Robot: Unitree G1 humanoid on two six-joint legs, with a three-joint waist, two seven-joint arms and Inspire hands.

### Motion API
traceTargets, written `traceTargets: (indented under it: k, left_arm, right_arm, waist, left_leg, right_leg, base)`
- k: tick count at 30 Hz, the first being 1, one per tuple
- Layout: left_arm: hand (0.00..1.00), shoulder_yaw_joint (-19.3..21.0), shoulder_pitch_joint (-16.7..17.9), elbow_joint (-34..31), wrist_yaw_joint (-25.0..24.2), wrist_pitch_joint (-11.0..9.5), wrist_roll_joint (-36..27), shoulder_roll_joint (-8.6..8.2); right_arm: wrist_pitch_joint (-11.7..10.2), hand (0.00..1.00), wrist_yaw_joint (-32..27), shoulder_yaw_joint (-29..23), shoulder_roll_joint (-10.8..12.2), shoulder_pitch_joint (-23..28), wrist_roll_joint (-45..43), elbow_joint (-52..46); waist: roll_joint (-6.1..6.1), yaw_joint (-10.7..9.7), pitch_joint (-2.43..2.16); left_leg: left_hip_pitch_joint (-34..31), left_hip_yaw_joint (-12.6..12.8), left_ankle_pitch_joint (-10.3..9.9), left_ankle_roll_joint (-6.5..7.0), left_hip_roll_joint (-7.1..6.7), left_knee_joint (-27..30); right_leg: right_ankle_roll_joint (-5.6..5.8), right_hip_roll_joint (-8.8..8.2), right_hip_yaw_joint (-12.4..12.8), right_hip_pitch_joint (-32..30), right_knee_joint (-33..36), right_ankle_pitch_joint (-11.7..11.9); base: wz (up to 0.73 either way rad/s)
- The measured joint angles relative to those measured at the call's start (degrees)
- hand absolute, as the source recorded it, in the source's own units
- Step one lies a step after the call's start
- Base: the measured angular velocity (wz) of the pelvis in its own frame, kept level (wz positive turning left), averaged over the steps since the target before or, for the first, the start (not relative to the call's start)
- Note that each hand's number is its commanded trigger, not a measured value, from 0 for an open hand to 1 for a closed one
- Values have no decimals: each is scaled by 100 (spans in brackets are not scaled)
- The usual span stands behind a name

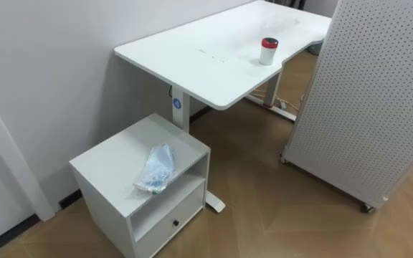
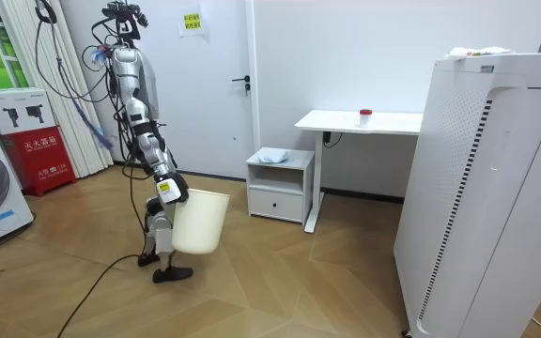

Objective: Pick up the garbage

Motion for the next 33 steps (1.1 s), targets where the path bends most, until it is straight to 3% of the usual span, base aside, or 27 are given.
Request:
traceTargets:
  k: [15, 19, 22, 25, 26, 27, 29, 31, 33]
  left_arm:
    - [0, -155, -62, 3, -102, -35, -51, 26]
    - [0, -179, -145, 198, -107, -53, 29, 25]
    - [0, -177, -118, 309, -125, 7, 58, 60]
    - [0, -148, -153, 311, -307, 152, 88, 132]
    - [0, -154, -151, 309, -357, 188, 107, 130]
    - [0, -185, -130, 315, -379, 210, 101, 128]
    - [0, -196, -86, 310, -375, 266, 100, 133]
    - [0, -290, -75, 284, -366, 269, 104, 130]
    - [0, -337, 92, 246, -360, 276, 105, 108]
  right_arm:
    - [23, 100, 18, 148, -2, -76, 4, 11]
    - [39, 100, 79, 155, -2, -164, -60, 116]
    - [95, 100, 170, 135, -8, -175, -208, 85]
    - [164, 100, 265, 128, -73, -181, -262, -23]
    - [173, 100, 291, 132, -140, -179, -249, -1]
    - [214, 100, 292, 161, -217, -161, -185, 10]
    - [241, 100, 244, 139, -257, -108, 9, 11]
    - [235, 100, 173, 135, -285, -44, 67, 12]
    - [226, 100, 117, 151, -306, -42, 67, -1]
  waist:
    - [-15, 2, -22]
    - [-37, 7, -5]
    - [-65, 48, 7]
    - [-131, 107, 12]
    - [-81, 130, 25]
    - [-45, 116, 50]
    - [-6, 106, 52]
    - [-37, 93, 41]
    - [-101, 164, 38]
  left_leg:
    - [-166, -15, 0, 0, 4, 151]
    - [-207, 4, -9, -15, 18, 301]
    - [-401, 40, -132, -214, 105, 837]
    - [-995, 26, -191, -312, 210, 1991]
    - [-1263, 19, -188, -313, 318, 2621]
    - [-1580, 7, -140, -359, 481, 3268]
    - [-1933, -162, 77, -351, 535, 4044]
    - [-2332, -304, -50, -223, 444, 3935]
    - [-2850, -265, -8, -279, 310, 2998]
  right_leg:
    - [-2, -5, -23, -86, -4, 1]
    - [-33, -11, -40, -100, 84, -29]
    - [-185, -35, -319, -238, 437, -206]
    - [-263, -155, -557, -462, 817, -437]
    - [-296, -165, -613, -477, 873, -546]
    - [-345, -126, -646, -396, 946, -642]
    - [-428, -98, -589, -301, 1067, -842]
    - [-434, -141, -585, -259, 1160, -977]
    - [-427, -217, -508, -198, 1172, -1085]
  base:
    - [0]
    - [-1]
    - [-15]
    - [-15]
    - [4]
    - [8]
    - [25]
    - [19]
    - [-22]
